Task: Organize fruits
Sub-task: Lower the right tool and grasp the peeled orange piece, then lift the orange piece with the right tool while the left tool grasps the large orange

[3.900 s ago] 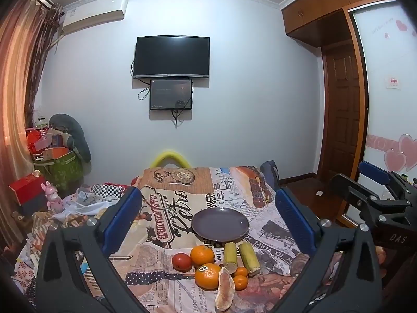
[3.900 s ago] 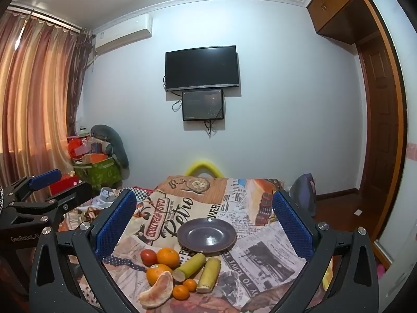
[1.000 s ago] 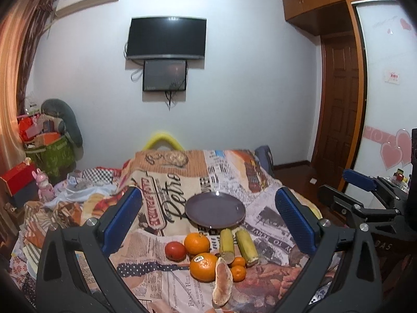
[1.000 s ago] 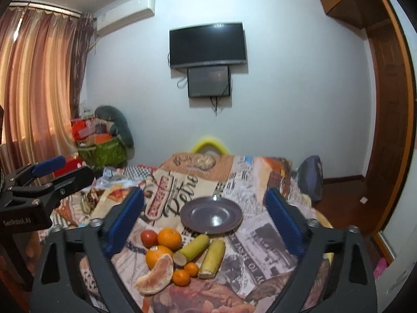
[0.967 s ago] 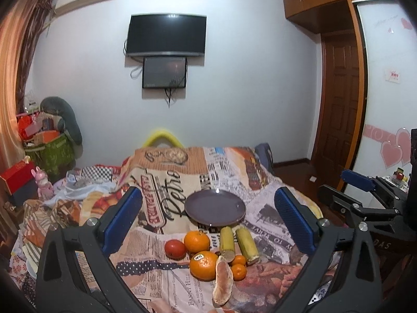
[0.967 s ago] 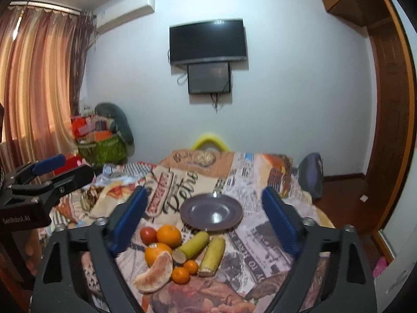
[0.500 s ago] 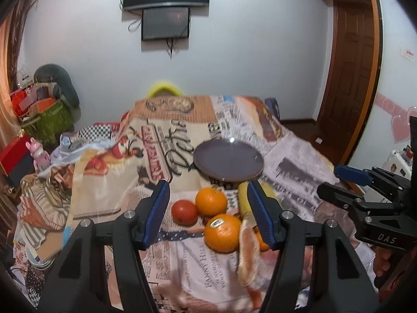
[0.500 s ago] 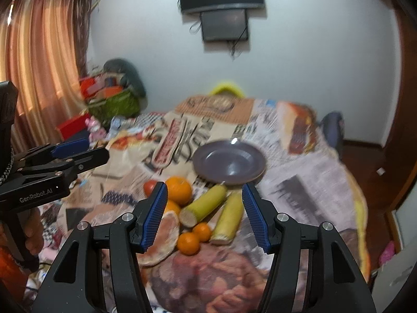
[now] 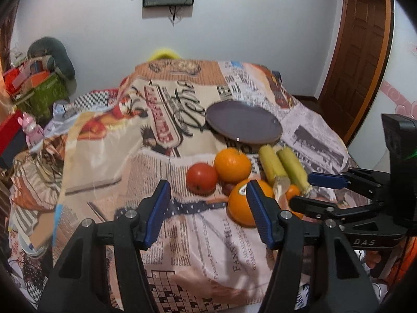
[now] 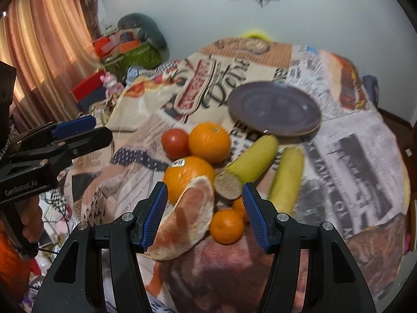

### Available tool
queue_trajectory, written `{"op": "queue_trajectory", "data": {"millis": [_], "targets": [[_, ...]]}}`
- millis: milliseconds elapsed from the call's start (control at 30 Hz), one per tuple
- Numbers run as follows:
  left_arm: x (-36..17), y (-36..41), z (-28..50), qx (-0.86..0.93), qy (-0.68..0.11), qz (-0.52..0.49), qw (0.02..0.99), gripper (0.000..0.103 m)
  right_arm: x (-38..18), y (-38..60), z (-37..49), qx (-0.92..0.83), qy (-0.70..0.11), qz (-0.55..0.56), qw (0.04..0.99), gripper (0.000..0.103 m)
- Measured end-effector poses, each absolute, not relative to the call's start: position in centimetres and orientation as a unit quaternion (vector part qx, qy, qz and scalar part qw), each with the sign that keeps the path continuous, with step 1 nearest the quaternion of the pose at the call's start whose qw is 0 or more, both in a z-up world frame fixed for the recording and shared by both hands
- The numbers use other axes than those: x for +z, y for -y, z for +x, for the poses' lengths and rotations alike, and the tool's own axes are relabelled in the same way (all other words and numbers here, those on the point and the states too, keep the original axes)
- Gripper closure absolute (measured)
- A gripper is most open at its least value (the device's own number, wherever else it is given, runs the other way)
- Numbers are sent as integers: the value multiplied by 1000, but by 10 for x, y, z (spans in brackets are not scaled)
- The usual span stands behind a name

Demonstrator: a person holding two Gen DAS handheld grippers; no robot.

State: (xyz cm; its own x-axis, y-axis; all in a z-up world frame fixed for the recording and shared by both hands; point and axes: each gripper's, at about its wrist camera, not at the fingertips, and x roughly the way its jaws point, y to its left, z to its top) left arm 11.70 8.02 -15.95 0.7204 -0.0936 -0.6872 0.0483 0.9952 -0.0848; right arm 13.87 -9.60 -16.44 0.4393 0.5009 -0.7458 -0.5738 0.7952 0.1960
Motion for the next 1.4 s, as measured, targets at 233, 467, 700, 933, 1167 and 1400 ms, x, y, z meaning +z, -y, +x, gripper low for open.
{"op": "queue_trajectory", "data": {"millis": [233,467,700,933,1167,1400], "targets": [[-182,-85,119,-44,-399,-37,915,42,-187,86,150,325,-460,-41,825,62],[-199,-82,123,-52,-423,-45,903,42,-191,85,151,340,-463,-34,818,67],[-206,-75,134,-58,-440,-52,894,33,-172,98,145,335,-436,-23,835,71],[-204,-59,142,-72,-443,-42,893,25,-142,120,143,318,-394,-6,862,71],[-209,-43,154,-87,-453,-36,886,25,-115,150,146,284,-353,-5,892,71],[-222,-23,169,-97,-466,-21,879,25,-117,172,151,260,-352,10,899,71]]}}
